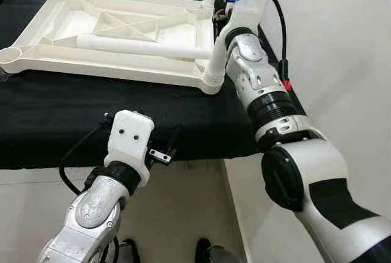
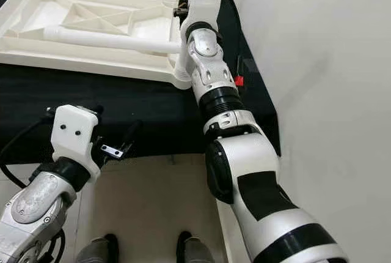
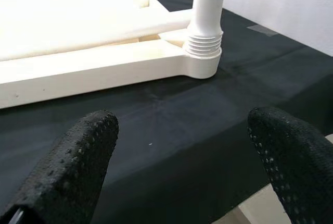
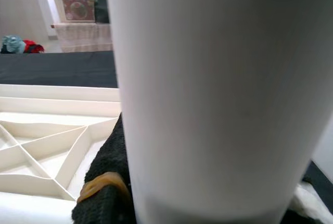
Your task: Building children table
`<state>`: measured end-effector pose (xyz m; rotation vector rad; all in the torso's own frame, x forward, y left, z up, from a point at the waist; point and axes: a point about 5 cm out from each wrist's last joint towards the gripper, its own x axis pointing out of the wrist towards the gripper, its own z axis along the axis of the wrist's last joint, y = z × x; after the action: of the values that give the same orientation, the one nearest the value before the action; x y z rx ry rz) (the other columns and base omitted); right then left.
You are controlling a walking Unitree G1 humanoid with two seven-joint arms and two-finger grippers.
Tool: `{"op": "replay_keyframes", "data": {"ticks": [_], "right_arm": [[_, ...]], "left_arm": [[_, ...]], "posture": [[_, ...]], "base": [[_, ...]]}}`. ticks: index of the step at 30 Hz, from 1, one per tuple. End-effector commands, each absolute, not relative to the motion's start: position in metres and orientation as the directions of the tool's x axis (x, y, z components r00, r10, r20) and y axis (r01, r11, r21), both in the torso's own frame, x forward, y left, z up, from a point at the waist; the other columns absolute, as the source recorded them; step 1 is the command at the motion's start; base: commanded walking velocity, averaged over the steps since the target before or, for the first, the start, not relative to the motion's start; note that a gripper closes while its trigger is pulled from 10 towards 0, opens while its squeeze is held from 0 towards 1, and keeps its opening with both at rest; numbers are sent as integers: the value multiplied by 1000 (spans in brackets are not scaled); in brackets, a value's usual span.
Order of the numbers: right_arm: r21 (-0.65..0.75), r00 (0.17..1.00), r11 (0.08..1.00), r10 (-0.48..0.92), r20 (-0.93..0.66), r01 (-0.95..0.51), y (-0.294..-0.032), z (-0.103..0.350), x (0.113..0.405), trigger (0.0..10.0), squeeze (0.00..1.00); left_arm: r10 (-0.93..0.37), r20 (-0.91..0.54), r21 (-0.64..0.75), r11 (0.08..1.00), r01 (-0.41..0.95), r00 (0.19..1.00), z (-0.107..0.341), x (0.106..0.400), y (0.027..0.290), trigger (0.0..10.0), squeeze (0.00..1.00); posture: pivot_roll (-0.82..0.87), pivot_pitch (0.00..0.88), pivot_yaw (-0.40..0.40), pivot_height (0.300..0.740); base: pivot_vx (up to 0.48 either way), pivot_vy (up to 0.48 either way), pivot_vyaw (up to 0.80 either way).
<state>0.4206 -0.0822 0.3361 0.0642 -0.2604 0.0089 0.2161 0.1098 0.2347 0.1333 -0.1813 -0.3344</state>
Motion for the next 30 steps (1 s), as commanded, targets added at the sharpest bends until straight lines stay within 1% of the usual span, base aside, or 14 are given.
{"op": "replay_keyframes", "data": {"ticks": [1,9,13,18,19,21,22,26,29,30], "right_arm": [[46,995,996,-67,-80,71,-96,257,426,10000,0],[131,991,984,-114,-74,123,-97,255,425,10000,0],[145,987,978,-145,-65,153,-98,256,425,10000,0],[174,943,927,-328,-53,332,-107,258,422,10000,0],[174,943,927,-328,-53,332,-107,258,422,10000,0],[177,921,905,-387,-35,387,-112,262,421,10000,0],[177,921,905,-387,-35,387,-112,262,421,10000,0],[137,866,858,-500,2,495,-121,272,419,10000,0],[124,827,822,-562,14,556,-123,276,418,10000,0],[124,827,822,-562,14,556,-123,276,418,10000,0]], "left_arm": [[-338,132,162,935,317,932,231,216,109,10000,0],[-331,142,168,937,307,933,233,217,111,10000,0],[-325,146,173,938,299,934,234,219,113,10000,0],[-298,157,203,943,264,942,238,225,123,10000,0],[-298,157,203,943,264,942,238,225,123,10000,0],[-293,158,211,943,258,943,238,226,125,10000,0],[-293,158,211,943,258,943,238,226,125,10000,0],[-288,157,211,944,253,945,238,227,126,10000,0],[-288,158,209,945,252,945,238,227,126,10000,0],[-288,158,209,945,252,945,238,227,126,10000,0]], "posture": [[76,315,-145,740],[78,317,-145,740],[78,319,-144,740],[79,317,-144,740],[79,317,-144,740],[79,316,-142,740],[79,316,-142,740],[77,316,-144,740],[75,314,-145,740],[75,314,-145,740]], "base": [[0,0,0],[0,0,0],[0,0,0],[0,0,0],[0,0,0],[0,0,0],[0,0,0],[0,0,0],[0,0,0],[0,0,0]]}}
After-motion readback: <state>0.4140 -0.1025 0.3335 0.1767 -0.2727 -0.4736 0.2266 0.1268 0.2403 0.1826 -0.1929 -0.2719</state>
